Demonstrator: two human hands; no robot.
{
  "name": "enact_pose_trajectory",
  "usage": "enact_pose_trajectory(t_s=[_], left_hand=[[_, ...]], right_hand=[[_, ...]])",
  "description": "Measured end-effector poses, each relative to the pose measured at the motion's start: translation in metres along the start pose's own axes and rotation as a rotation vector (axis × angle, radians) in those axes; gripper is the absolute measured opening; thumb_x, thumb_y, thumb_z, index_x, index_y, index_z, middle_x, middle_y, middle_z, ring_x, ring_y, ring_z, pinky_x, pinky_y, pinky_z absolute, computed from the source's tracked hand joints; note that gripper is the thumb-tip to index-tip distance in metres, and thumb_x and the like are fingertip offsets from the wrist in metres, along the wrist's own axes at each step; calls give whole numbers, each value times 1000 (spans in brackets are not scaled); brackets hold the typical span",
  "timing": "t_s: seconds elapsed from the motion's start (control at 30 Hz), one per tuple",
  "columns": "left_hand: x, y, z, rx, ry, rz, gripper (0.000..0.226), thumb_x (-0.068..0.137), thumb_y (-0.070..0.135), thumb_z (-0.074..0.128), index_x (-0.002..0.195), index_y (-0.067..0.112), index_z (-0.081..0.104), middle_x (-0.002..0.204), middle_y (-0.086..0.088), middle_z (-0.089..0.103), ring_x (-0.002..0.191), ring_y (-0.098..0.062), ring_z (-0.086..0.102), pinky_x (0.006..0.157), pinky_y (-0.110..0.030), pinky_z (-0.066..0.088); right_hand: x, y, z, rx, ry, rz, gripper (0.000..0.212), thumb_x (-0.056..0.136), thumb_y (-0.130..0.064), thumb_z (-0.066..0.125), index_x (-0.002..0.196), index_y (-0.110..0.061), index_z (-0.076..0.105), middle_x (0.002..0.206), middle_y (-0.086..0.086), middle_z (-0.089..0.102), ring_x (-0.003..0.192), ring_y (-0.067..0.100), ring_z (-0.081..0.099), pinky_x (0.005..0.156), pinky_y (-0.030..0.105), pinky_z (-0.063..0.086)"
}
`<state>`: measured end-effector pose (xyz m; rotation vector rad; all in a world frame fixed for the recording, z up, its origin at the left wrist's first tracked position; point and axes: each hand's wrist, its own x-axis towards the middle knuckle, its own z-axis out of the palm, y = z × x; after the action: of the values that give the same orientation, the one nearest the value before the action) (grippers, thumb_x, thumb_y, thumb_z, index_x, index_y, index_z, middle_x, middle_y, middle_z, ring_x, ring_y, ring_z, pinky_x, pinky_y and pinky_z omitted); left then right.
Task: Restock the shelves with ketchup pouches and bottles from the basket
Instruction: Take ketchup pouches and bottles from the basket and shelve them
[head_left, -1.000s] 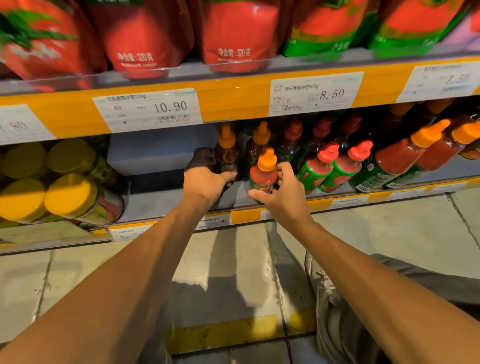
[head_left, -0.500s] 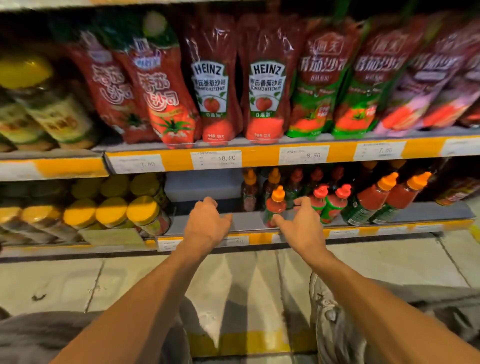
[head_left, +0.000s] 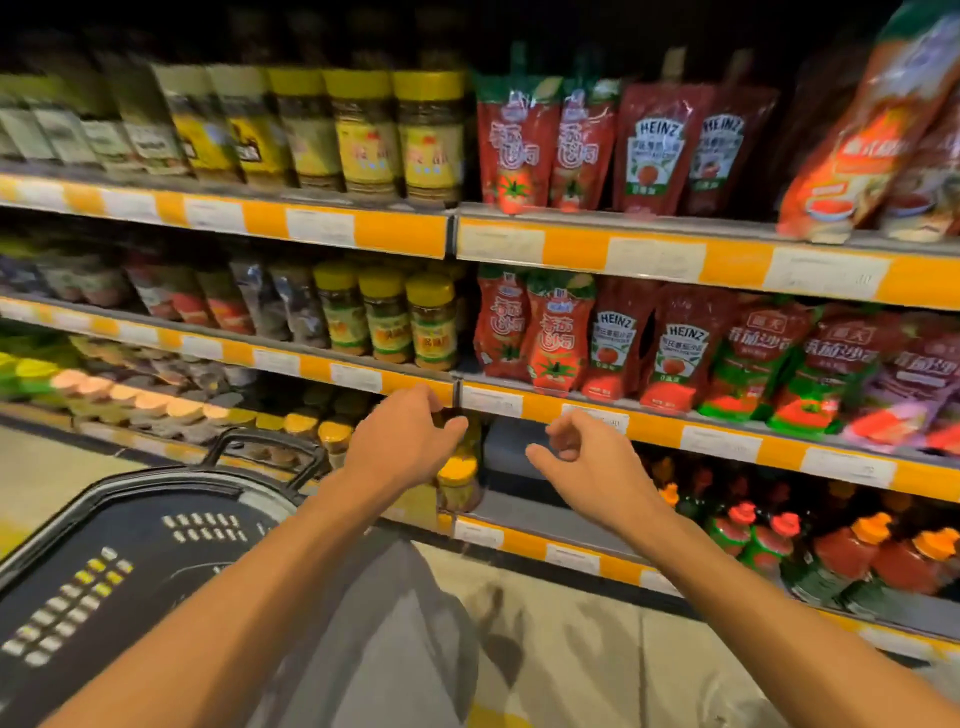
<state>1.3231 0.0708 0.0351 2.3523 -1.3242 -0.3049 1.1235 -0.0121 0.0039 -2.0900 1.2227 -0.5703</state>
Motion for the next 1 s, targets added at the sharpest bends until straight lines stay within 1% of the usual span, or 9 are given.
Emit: enact_pose_trajectory(t_s=[0.1, 0.17, 0.3, 0.43, 0.57, 0.67, 0.8, 0.93, 1.0], left_hand=[[-26, -36, -38, -83, 59, -75, 45, 92, 53, 61, 121, 19, 60, 118, -1, 63, 103, -24, 62, 86, -38, 54], [-44, -65, -57, -103, 94, -129, 42, 91, 54, 61, 118, 21, 59, 115, 0, 63, 103, -22, 61, 81, -35, 49], [-83, -136, -79, -159, 141, -290, 33, 89, 55, 62, 103, 26, 57, 101, 5, 63, 94, -18, 60, 82, -38, 53], [-125, -215, -70, -178, 154, -501, 27, 90, 55, 61, 93, 29, 55, 88, 9, 61, 81, -10, 58, 77, -36, 52], [-169, -281, -39, -267, 116, -736, 24, 90, 52, 60, 86, 31, 49, 87, 10, 60, 79, -12, 59, 72, -33, 47], [-196, -320, -8, -335, 135, -875, 25, 89, 45, 59, 94, 21, 55, 96, -4, 69, 91, -25, 63, 76, -35, 48], [-215, -355, 38, -389, 118, -1029, 35, 93, 43, 58, 113, 14, 56, 107, -8, 69, 96, -26, 64, 80, -35, 50], [-218, -380, 75, -426, 83, -1145, 51, 94, 42, 60, 133, 12, 48, 122, -10, 64, 107, -29, 63, 88, -36, 51], [-215, -386, 88, -429, 104, -1175, 58, 92, 43, 63, 137, 12, 46, 130, -11, 60, 116, -32, 60, 95, -40, 50]], right_hand=[[0, -56, 13, -5, -66, -131, 27, 90, -45, 69, 103, -23, 60, 95, -6, 64, 91, 18, 61, 81, 42, 53], [-1, -89, 30, -15, -117, -215, 27, 90, -47, 69, 102, -24, 61, 93, -7, 63, 88, 15, 60, 77, 38, 52], [-8, -143, 80, -40, -239, -325, 27, 88, -50, 70, 101, -27, 62, 92, -13, 63, 87, 11, 59, 74, 33, 49], [-21, -182, 144, -67, -435, -382, 25, 89, -47, 69, 97, -25, 62, 93, -6, 68, 85, 15, 65, 78, 39, 55], [-32, -203, 211, -151, -613, -460, 24, 90, -47, 67, 93, -25, 58, 89, -7, 65, 84, 15, 64, 75, 37, 52], [-39, -204, 259, -258, -749, -486, 27, 94, -47, 64, 97, -21, 54, 88, -4, 61, 87, 21, 62, 80, 38, 49], [-38, -191, 312, -439, -922, -505, 40, 94, -50, 62, 112, -15, 54, 104, 10, 67, 92, 28, 62, 80, 41, 50], [-23, -188, 352, -513, -1043, -491, 52, 93, -51, 64, 122, -10, 52, 112, 13, 63, 100, 30, 61, 82, 41, 50], [-16, -183, 371, -545, -1079, -482, 46, 93, -47, 65, 118, -10, 52, 103, 8, 61, 93, 27, 59, 71, 37, 45]])
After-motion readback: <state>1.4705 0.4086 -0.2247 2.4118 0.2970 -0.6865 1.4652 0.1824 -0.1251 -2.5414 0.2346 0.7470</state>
